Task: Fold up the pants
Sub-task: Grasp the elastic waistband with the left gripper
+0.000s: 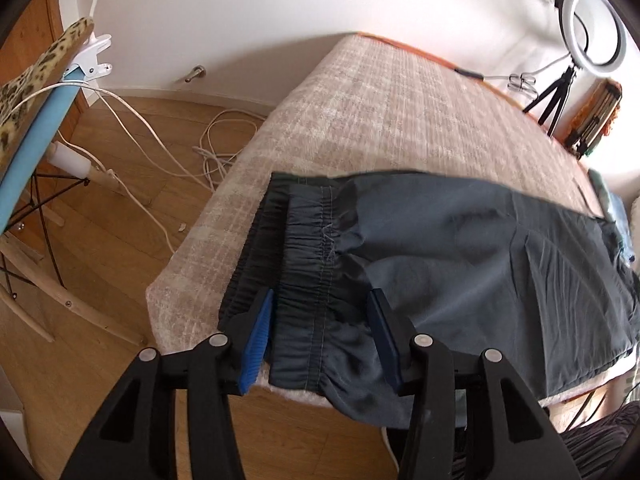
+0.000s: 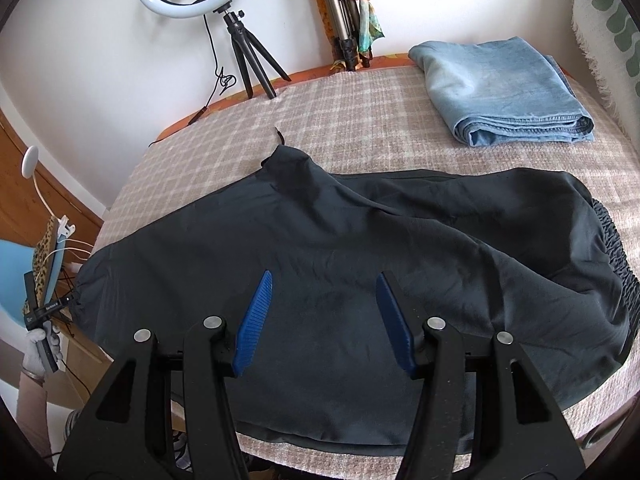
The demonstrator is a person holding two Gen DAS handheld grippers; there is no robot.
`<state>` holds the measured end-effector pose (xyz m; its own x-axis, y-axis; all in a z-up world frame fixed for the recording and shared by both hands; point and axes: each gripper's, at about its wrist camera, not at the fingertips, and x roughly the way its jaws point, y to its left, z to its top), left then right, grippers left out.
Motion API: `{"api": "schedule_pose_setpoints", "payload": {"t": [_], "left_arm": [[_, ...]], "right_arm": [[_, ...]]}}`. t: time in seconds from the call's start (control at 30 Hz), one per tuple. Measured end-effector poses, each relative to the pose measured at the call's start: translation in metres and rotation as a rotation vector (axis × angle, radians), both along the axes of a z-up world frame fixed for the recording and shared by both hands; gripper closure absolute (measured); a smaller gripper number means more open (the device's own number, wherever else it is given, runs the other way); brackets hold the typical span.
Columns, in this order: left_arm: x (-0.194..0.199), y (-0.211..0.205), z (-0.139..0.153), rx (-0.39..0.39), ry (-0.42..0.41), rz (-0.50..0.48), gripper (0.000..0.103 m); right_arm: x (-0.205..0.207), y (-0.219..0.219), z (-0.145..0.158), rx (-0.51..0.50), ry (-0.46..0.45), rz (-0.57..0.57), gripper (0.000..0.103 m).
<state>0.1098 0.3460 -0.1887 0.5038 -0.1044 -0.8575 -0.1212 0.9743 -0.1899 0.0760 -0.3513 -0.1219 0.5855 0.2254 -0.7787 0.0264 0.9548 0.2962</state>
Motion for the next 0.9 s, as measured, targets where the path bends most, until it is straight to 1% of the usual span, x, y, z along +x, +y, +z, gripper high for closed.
{"api": "schedule_pose_setpoints", "payload": {"t": [0.07,0.13,0.17,0.2,0.23,0.33,0.37,0.43,0.5,0.57,0.6,0.63,0.7,0.77,0.8,0.83,0.9], "left_arm": [[0.001,0.002,-0.001,-0.014,-0.013,0.010,0.058],[0.002,0.002,-0.004,-0.009,-0.016,0.020,0.059],[0.003,0.000,-0.005,-0.009,-0.021,0.014,0.064],[0.002,-0.002,-0.005,-0.001,-0.028,0.011,0.075],[0.000,-0.003,-0.006,0.011,-0.033,0.015,0.078],[-0.005,-0.004,-0.004,0.015,-0.076,0.034,0.080],[-0.007,-0.005,-0.001,0.031,-0.097,0.036,0.080],[-0.010,-0.009,0.008,0.104,-0.134,0.042,0.080],[-0.011,-0.006,0.016,0.137,-0.167,0.049,0.080],[-0.008,0.002,0.017,0.150,-0.159,0.082,0.080],[-0.007,0.006,0.015,0.132,-0.155,0.087,0.080],[-0.005,0.008,0.013,0.127,-0.142,0.087,0.080],[-0.003,0.008,0.008,0.159,-0.130,0.086,0.080],[0.000,0.006,0.004,0.162,-0.111,0.080,0.079],[0.001,0.006,0.003,0.151,-0.103,0.073,0.079],[0.001,0.005,0.003,0.155,-0.104,0.075,0.079],[0.000,0.007,0.005,0.162,-0.108,0.091,0.078]], "right_arm": [[0.000,0.003,-0.001,-0.005,0.005,0.005,0.046],[0.001,0.004,-0.003,-0.005,0.007,0.008,0.046],[0.001,0.004,-0.003,-0.006,0.008,0.007,0.046],[0.002,0.004,-0.004,-0.006,0.008,0.006,0.046],[0.002,0.004,-0.004,-0.006,0.009,0.007,0.046],[0.003,0.004,-0.005,-0.008,0.012,0.005,0.046],[0.004,0.005,-0.005,-0.009,0.013,0.007,0.046],[0.007,0.006,-0.004,-0.017,0.010,0.014,0.046],[0.011,0.006,-0.001,-0.031,0.003,0.027,0.046],[0.017,0.005,0.005,-0.041,-0.012,0.043,0.046],[0.022,0.003,0.008,-0.043,-0.017,0.053,0.046],[0.029,0.001,0.011,-0.052,-0.023,0.066,0.046],[0.046,-0.006,0.021,-0.076,-0.040,0.085,0.046],[0.070,-0.011,0.027,-0.076,-0.036,0.108,0.046],[0.087,-0.013,0.027,-0.059,-0.020,0.142,0.045],[0.102,-0.014,0.025,-0.047,-0.002,0.176,0.044],[0.132,-0.007,0.016,-0.062,0.020,0.234,0.043]]}}
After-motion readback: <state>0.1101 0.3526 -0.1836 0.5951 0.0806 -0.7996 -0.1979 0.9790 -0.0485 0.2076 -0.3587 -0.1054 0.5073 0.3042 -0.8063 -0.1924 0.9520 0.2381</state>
